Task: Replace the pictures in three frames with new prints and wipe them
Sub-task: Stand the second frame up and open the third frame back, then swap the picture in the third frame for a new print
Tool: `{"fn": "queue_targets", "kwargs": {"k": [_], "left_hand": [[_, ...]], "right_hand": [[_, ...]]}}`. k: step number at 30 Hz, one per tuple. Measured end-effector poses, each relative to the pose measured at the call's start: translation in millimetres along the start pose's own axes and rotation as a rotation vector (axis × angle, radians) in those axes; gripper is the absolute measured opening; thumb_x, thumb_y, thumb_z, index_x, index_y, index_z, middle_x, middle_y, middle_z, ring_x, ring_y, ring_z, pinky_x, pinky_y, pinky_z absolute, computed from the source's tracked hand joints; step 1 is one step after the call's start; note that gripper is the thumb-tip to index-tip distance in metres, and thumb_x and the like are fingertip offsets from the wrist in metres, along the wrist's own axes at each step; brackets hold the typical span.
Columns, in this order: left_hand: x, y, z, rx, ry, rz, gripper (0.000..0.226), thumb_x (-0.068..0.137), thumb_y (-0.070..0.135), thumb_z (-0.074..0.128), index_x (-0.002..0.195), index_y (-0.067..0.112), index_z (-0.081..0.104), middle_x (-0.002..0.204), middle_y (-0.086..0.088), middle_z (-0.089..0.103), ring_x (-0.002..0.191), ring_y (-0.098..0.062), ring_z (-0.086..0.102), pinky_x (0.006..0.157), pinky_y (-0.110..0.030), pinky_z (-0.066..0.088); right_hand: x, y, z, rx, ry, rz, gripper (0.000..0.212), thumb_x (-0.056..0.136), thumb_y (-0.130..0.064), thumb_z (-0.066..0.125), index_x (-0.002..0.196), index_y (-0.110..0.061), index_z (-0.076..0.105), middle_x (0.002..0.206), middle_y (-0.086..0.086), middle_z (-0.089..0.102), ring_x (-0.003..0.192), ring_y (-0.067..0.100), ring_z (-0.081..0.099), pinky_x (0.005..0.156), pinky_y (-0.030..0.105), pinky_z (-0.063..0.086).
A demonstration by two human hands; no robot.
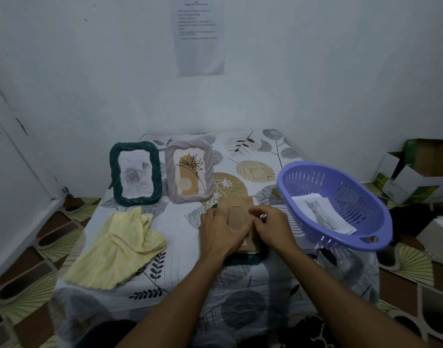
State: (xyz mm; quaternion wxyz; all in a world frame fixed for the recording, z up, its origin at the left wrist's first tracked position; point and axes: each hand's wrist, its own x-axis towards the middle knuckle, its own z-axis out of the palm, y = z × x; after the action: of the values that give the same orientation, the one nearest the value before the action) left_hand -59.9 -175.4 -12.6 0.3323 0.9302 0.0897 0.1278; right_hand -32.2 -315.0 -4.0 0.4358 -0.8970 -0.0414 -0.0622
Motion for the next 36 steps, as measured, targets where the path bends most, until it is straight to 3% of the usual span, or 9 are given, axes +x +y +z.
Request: {"fn": "queue_targets", "kwargs": {"k": [2, 6, 10, 15, 20, 25, 29, 33, 36], "left_hand": [[3.9, 0.3, -7.3, -0.167, -0.013, -0.038, 0.039, 0.078, 0.055, 0.057, 0.082, 0.017, 0.050, 0.091, 0.000, 0.053, 0.090, -0.020, 0.049, 0.074, -0.034, 0.046], [18.5, -9.1, -30.9, -0.491, 0.017, -0.183, 0.005, 0.088, 0.011, 0.056, 0.091, 0.014, 0.057, 0.097, 0.001, 0.063, 0.091, -0.017, 0.059, 0.075, -0.032, 0.050], [29.7, -38.4, -51.2, -0.649, 0.022, -0.233, 0.025, 0.083, -0.005, 0.056, 0.099, 0.014, 0.060, 0.098, -0.001, 0.067, 0.091, -0.014, 0.063, 0.068, -0.026, 0.050], [33.0, -85.4, -70.6, -0.687, 0.054, -0.318, 0.028, 0.085, -0.009, 0.055, 0.103, 0.013, 0.062, 0.105, -0.009, 0.068, 0.095, -0.022, 0.064, 0.079, -0.037, 0.055], [30.8, -101.3, -77.0, -0.575, 0.077, -0.313, 0.028, 0.085, -0.008, 0.055, 0.097, 0.016, 0.062, 0.101, -0.008, 0.068, 0.096, -0.023, 0.064, 0.088, -0.042, 0.054], [28.2, -107.3, -75.1, -0.440, 0.112, -0.276, 0.028, 0.084, -0.006, 0.055, 0.099, 0.016, 0.064, 0.096, -0.003, 0.068, 0.095, -0.021, 0.064, 0.082, -0.031, 0.051], [22.2, -103.6, -75.0, -0.252, 0.152, -0.223, 0.029, 0.087, -0.006, 0.053, 0.110, 0.005, 0.066, 0.108, -0.010, 0.068, 0.092, -0.014, 0.057, 0.081, -0.022, 0.041], [17.6, -103.2, -73.2, -0.179, 0.165, -0.160, 0.028, 0.091, 0.005, 0.053, 0.117, 0.005, 0.063, 0.117, -0.012, 0.065, 0.104, -0.021, 0.058, 0.085, -0.023, 0.039], [18.5, -97.3, -66.0, -0.089, 0.142, -0.007, 0.023, 0.087, 0.009, 0.057, 0.109, 0.005, 0.064, 0.114, -0.012, 0.062, 0.107, -0.024, 0.053, 0.090, -0.026, 0.035]], "right_hand": [[4.8, -3.4, -2.9, 0.055, 0.003, 0.032, 0.029, 0.089, -0.003, 0.060, 0.113, -0.015, 0.070, 0.115, 0.000, 0.068, 0.098, 0.013, 0.061, 0.090, 0.029, 0.052], [9.7, -12.0, -3.7, 0.158, -0.029, 0.061, 0.029, 0.089, -0.001, 0.060, 0.113, -0.016, 0.068, 0.104, -0.006, 0.063, 0.097, 0.012, 0.059, 0.083, 0.027, 0.051], [7.1, -14.0, 8.6, 0.160, -0.063, -0.032, 0.024, 0.090, -0.008, 0.061, 0.107, -0.022, 0.068, 0.093, -0.003, 0.069, 0.079, 0.016, 0.066, 0.067, 0.028, 0.053], [4.5, -6.8, 21.2, -0.113, -0.051, -0.129, 0.025, 0.091, -0.015, 0.061, 0.115, -0.018, 0.067, 0.107, 0.000, 0.068, 0.095, 0.015, 0.059, 0.088, 0.030, 0.050], [4.4, 5.3, 21.6, -0.252, -0.030, -0.183, 0.025, 0.090, -0.019, 0.059, 0.114, -0.019, 0.067, 0.119, 0.002, 0.064, 0.117, 0.023, 0.049, 0.102, 0.036, 0.038], [3.2, 13.9, 20.0, -0.225, -0.027, -0.202, 0.026, 0.091, -0.015, 0.057, 0.115, -0.014, 0.067, 0.117, 0.004, 0.065, 0.115, 0.024, 0.052, 0.100, 0.033, 0.039], [-1.7, 15.4, 24.2, -0.186, -0.074, -0.202, 0.027, 0.092, -0.014, 0.056, 0.117, -0.013, 0.066, 0.123, 0.004, 0.064, 0.118, 0.021, 0.053, 0.101, 0.029, 0.038], [-3.9, 16.8, 26.8, -0.181, -0.060, -0.206, 0.029, 0.091, -0.009, 0.055, 0.118, -0.013, 0.065, 0.126, 0.003, 0.063, 0.122, 0.020, 0.052, 0.100, 0.023, 0.033], [-2.4, 18.4, 27.4, -0.187, -0.063, -0.224, 0.028, 0.090, -0.007, 0.056, 0.116, -0.013, 0.066, 0.124, 0.003, 0.064, 0.120, 0.020, 0.053, 0.099, 0.022, 0.033]]}}
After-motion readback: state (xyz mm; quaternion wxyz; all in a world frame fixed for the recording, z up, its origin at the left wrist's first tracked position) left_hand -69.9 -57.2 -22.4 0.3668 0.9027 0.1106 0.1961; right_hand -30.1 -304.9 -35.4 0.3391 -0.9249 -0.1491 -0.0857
